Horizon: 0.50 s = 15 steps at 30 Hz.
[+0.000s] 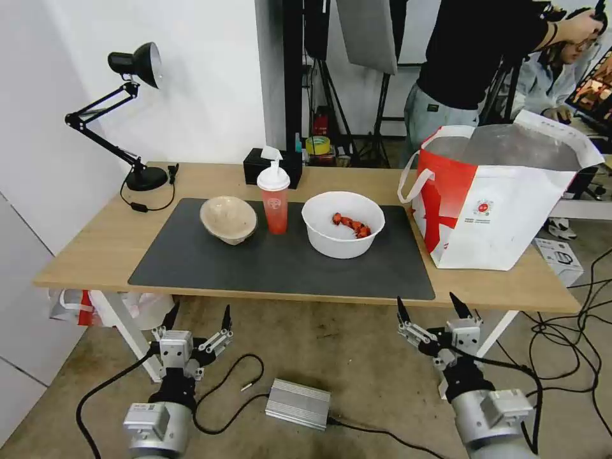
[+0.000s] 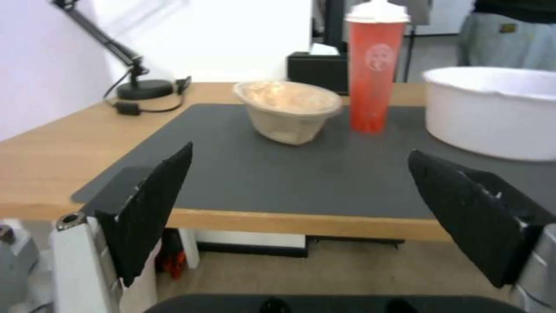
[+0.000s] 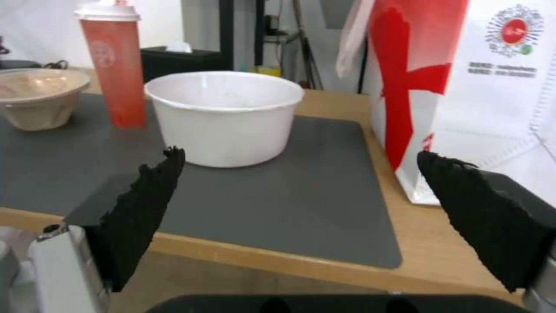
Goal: Pick up the trash from the table and place it into the takeout bag.
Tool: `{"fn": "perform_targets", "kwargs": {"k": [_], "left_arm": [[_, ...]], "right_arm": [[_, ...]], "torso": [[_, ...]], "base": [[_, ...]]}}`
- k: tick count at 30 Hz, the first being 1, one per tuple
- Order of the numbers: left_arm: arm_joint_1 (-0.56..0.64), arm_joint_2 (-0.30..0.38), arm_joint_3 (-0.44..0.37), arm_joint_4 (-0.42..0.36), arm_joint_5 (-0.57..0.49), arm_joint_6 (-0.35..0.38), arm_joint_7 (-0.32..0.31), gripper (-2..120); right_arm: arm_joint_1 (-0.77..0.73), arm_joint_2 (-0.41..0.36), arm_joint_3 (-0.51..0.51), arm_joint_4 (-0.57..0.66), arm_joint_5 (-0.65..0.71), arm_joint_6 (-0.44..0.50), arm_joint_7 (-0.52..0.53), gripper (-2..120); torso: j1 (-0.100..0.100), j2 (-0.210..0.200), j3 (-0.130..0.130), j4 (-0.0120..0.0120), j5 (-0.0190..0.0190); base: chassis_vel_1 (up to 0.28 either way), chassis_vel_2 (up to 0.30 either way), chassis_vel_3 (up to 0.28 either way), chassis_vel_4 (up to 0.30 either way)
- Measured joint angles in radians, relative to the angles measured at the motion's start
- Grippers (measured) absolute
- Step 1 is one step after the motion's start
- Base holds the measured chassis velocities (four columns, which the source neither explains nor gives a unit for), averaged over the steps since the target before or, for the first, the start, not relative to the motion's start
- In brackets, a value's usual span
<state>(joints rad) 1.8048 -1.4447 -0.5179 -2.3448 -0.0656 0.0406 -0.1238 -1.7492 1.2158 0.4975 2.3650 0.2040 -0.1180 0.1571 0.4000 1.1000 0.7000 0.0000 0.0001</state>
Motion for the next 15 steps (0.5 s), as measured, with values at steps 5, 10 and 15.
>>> {"fn": "perform_targets", "kwargs": {"k": [5, 10, 15], "left_arm": [[0.006, 0.058, 0.035, -0.05, -0.071, 0.043, -0.135, 100], [0.011, 0.117, 0.069, -0.099, -0.142, 0.087, -0.269, 100], [0.017, 0.174, 0.103, -0.147, -0.212, 0.13, -0.402, 100]], "right_arm": [[0.024, -0.132, -0.024, 0.031, 0.095, -0.055, 0.074, 100], [0.043, -0.258, -0.056, 0.06, 0.171, -0.097, 0.138, 100], [0.043, -0.275, -0.068, 0.062, 0.172, -0.097, 0.143, 100]], "torso": [[0.0, 0.0, 0.0, 0.0, 0.0001], [0.0, 0.0, 0.0, 0.0003, -0.0003], [0.0, 0.0, 0.0, -0.0001, -0.0001]], "base": [[0.0, 0.0, 0.0, 0.0], [0.0, 0.0, 0.0, 0.0], [0.0, 0.0, 0.0, 0.0]]}}
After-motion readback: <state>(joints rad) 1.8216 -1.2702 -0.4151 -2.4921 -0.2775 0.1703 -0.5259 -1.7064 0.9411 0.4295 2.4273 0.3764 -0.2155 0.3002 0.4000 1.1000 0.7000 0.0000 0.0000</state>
